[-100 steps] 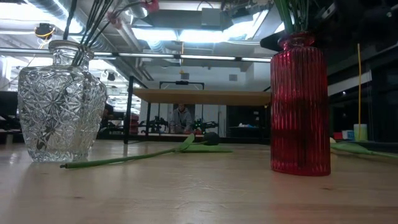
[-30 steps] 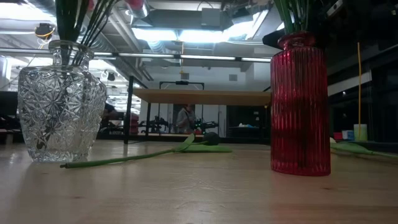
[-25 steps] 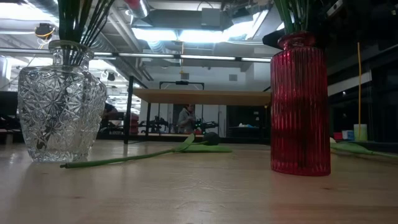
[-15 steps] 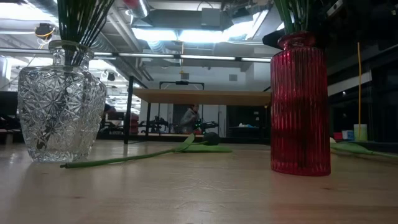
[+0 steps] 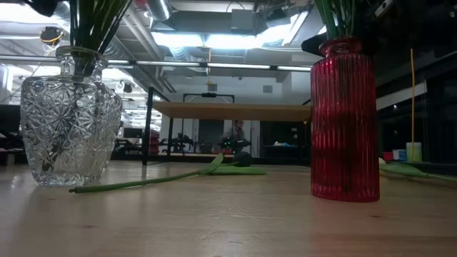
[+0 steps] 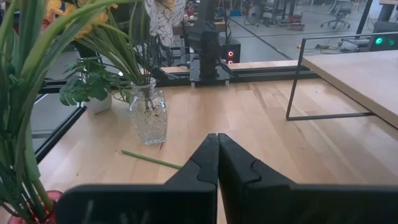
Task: Pick and place flowers into a vace then onto a shelf
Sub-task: Put the yellow flowers into the transparent vase, then put the white tulip into the transparent vase
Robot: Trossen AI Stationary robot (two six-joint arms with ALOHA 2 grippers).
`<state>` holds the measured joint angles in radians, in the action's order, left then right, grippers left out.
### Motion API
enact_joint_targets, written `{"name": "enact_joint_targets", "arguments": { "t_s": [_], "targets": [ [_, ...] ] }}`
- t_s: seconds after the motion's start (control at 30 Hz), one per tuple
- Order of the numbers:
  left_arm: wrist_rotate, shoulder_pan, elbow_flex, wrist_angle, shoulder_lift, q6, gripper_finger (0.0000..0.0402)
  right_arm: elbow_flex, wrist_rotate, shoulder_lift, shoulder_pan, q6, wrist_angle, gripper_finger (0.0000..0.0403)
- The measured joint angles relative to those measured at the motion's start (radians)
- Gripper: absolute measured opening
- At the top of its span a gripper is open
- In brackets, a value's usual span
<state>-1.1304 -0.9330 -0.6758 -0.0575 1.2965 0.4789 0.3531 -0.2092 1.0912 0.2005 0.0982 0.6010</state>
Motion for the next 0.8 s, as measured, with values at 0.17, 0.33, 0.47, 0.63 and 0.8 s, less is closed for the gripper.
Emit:
{"name": "enact_joint_targets", "arguments": {
  "t_s": [0.17, 0.33, 0.47, 0.63, 0.8],
  "targets": [
    [0.085, 0.005, -0.015, 0.039, -0.081, -0.055, 0.0185, 0.000, 0.000, 0.000, 0.000, -0.003, 0.000, 0.0004],
    [0.141, -0.003, -0.031, 0.217, -0.168, 0.028, 0.0185, 0.000, 0.000, 0.000, 0.000, -0.003, 0.000, 0.0004],
    [0.221, -0.003, -0.032, 0.352, -0.223, 0.140, 0.0185, 0.000, 0.000, 0.000, 0.000, -0.004, -0.001, 0.0004],
    [0.270, -0.003, -0.032, 0.418, -0.259, 0.178, 0.0184, 0.000, 0.000, 0.000, 0.000, -0.005, -0.002, 0.0004],
    [0.283, -0.003, -0.032, 0.469, -0.320, 0.156, 0.0184, 0.000, 0.000, 0.000, 0.000, -0.005, -0.002, 0.0004]
  ]
}}
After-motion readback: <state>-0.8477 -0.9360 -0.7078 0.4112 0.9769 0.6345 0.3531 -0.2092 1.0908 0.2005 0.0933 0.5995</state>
